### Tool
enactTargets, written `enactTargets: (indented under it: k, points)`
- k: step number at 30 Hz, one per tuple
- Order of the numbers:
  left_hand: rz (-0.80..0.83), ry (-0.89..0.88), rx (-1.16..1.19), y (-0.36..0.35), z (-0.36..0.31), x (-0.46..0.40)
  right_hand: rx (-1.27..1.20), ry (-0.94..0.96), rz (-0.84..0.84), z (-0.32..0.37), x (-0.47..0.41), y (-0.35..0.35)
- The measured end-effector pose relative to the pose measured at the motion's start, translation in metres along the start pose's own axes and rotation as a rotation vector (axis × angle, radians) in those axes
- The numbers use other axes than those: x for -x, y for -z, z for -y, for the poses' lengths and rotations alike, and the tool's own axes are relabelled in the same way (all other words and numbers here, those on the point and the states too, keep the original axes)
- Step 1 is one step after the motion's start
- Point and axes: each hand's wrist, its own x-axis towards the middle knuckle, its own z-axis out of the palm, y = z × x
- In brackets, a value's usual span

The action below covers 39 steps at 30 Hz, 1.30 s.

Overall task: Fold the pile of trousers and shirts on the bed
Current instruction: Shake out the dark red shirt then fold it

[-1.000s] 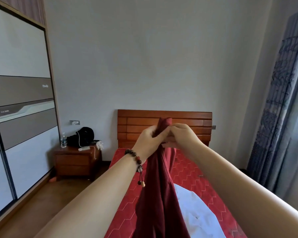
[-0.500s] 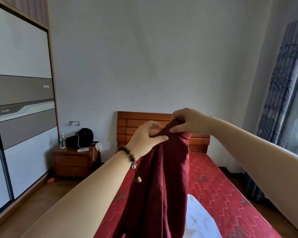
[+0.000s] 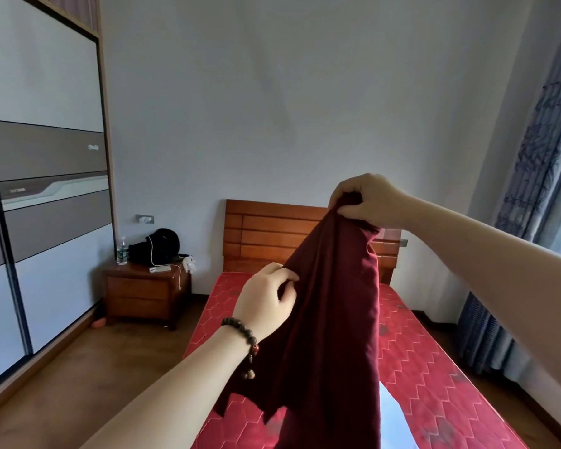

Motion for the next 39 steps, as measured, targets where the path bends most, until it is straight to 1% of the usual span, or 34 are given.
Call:
enactTargets:
  k: [2,5,7,10,13,15,18,20,22,25,27,30,31,32,34,35,36,37,38,39]
  points:
    - [0.007,0.061,-0.044,-0.01,-0.004,0.005,-0.004,0.0,-0.011,0.001,0.0,0.0]
    - [0.109,0.151,-0.145,-0.026,-0.003,0.004,-0.032,0.026,0.006,0.002,0.003,0.004]
    - [0.131,0.182,-0.157,-0.037,-0.003,0.001,-0.06,0.06,0.032,0.003,0.006,0.008]
    - [0.102,0.196,-0.078,-0.05,-0.007,-0.008,-0.092,0.079,0.083,0.0,0.012,0.018]
    - [0.055,0.22,0.147,-0.056,-0.008,-0.014,-0.106,0.075,0.14,-0.008,0.022,0.031]
    - [0.113,0.19,0.237,-0.059,-0.01,-0.015,-0.109,0.05,0.158,-0.015,0.029,0.039]
    - [0.205,0.1,0.302,-0.067,-0.02,-0.009,-0.107,0.014,0.153,-0.026,0.037,0.046]
    - [0.191,0.067,0.304,-0.077,-0.027,-0.006,-0.097,-0.001,0.152,-0.032,0.041,0.047]
    - [0.156,0.036,0.25,-0.086,-0.029,-0.005,-0.096,-0.012,0.152,-0.038,0.045,0.047]
    - [0.175,0.05,0.183,-0.088,-0.025,-0.006,-0.081,-0.032,0.157,-0.046,0.052,0.052]
    - [0.193,0.055,0.167,-0.075,-0.019,-0.013,-0.036,-0.055,0.172,-0.054,0.059,0.054]
    - [0.148,0.035,0.168,-0.032,-0.012,-0.047,0.015,-0.098,0.21,-0.065,0.068,0.059]
    - [0.142,-0.001,0.163,-0.015,-0.013,-0.061,0.004,-0.116,0.191,-0.067,0.069,0.06]
    - [0.136,-0.053,0.163,0.002,-0.015,-0.072,-0.01,-0.124,0.116,-0.068,0.07,0.06]
    - [0.12,-0.15,0.145,0.029,-0.017,-0.082,-0.032,-0.121,-0.162,-0.07,0.071,0.054]
    - [0.139,-0.169,0.109,0.038,-0.012,-0.081,-0.015,-0.11,-0.235,-0.067,0.071,0.048]
    - [0.195,-0.161,0.054,0.044,-0.005,-0.077,0.032,-0.087,-0.211,-0.062,0.07,0.039]
    - [0.277,-0.129,-0.008,0.049,0.003,-0.072,0.08,-0.06,-0.138,-0.057,0.07,0.028]
    - [0.345,-0.083,-0.053,0.051,0.012,-0.065,0.101,-0.042,-0.1,-0.053,0.067,0.018]
    - [0.357,-0.041,-0.061,0.053,0.022,-0.059,0.086,-0.04,-0.124,-0.049,0.062,0.01]
